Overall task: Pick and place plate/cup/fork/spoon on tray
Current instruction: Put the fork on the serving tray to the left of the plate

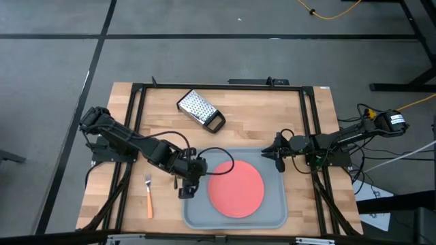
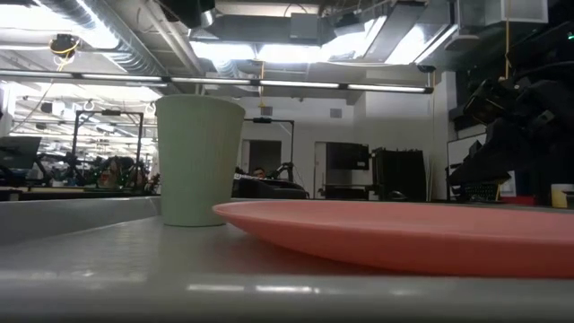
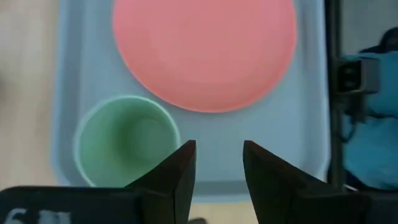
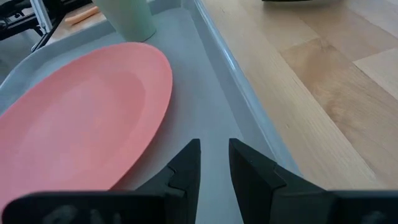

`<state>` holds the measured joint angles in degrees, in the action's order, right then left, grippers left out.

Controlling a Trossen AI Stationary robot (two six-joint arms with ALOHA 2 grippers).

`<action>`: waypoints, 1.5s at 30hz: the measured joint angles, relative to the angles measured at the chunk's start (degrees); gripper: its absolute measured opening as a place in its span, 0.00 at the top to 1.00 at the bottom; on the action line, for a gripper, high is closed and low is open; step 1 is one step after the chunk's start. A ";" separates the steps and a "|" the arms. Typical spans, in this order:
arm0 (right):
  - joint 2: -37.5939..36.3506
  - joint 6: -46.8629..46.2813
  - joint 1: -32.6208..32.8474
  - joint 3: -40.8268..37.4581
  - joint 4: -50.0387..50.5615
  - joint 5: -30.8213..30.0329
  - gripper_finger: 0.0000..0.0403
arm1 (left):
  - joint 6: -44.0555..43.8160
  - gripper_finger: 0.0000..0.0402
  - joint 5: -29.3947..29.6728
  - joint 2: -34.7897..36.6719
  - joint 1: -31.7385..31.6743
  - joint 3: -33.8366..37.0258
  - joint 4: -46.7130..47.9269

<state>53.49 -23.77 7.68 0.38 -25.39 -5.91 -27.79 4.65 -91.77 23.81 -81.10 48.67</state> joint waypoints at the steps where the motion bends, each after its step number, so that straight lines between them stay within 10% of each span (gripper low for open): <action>1: 0.00 -0.01 0.00 0.00 0.00 0.00 0.78 | -0.05 0.69 -1.26 0.00 -0.02 0.00 0.33; 14: 0.00 1.49 0.48 0.00 -0.44 1.57 0.78 | -22.76 0.69 -9.76 0.00 2.47 0.00 32.10; 29: -0.01 -7.52 4.00 0.00 -5.04 -0.02 0.78 | -21.31 0.69 8.36 0.92 9.96 0.00 31.94; 45: -0.02 -2.69 4.00 0.02 -8.58 1.52 0.78 | -67.30 0.69 11.69 0.92 17.08 13.30 20.62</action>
<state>53.47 -26.46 11.68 0.40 -33.97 -4.39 -95.08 16.33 -90.85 40.90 -67.80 69.30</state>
